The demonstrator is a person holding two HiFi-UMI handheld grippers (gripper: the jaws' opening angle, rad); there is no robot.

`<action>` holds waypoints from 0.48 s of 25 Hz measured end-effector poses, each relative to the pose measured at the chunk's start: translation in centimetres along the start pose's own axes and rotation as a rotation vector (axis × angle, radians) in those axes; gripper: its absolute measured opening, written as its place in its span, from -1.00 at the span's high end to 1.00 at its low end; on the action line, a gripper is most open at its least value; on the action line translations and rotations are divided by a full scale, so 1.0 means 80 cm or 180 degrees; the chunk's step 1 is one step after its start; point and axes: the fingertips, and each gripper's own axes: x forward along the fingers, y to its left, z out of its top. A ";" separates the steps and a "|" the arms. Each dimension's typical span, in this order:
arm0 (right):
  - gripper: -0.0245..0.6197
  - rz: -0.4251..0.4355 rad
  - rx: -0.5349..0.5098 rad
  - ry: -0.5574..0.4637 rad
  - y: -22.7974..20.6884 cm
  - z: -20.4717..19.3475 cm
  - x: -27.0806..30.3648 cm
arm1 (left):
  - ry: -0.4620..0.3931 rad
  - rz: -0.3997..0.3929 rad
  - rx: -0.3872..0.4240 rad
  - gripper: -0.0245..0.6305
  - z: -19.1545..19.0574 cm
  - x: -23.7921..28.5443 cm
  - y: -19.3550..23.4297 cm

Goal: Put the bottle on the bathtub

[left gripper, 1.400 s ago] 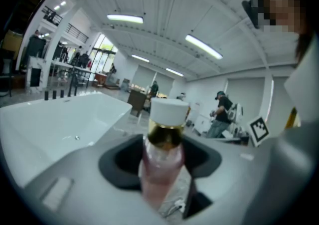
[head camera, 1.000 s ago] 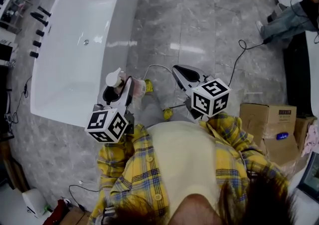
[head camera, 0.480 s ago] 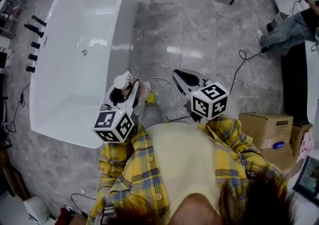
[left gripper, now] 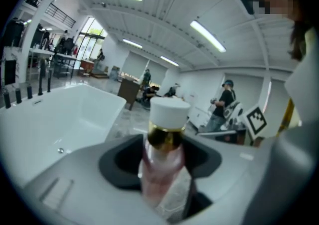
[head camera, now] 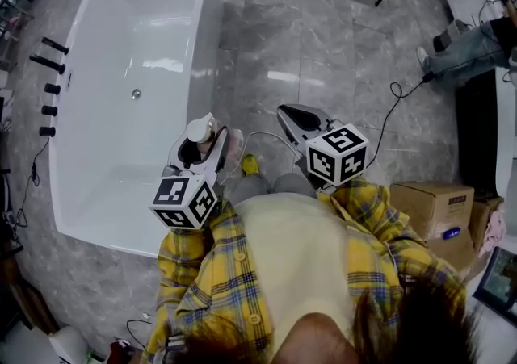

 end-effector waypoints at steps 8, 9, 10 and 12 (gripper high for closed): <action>0.88 -0.0031 -0.0035 0.0103 -0.009 0.026 0.048 | 0.0003 0.0002 -0.0042 0.23 0.023 0.040 0.045; 0.88 -0.0030 -0.0046 0.0109 -0.012 0.030 0.054 | 0.0000 0.0013 -0.0050 0.23 0.026 0.046 0.049; 0.88 -0.0029 -0.0055 0.0116 -0.015 0.034 0.059 | 0.0001 0.0025 -0.0042 0.23 0.029 0.051 0.052; 0.88 -0.0021 -0.0069 0.0136 -0.022 0.039 0.069 | 0.0009 0.0043 -0.0006 0.23 0.033 0.061 0.055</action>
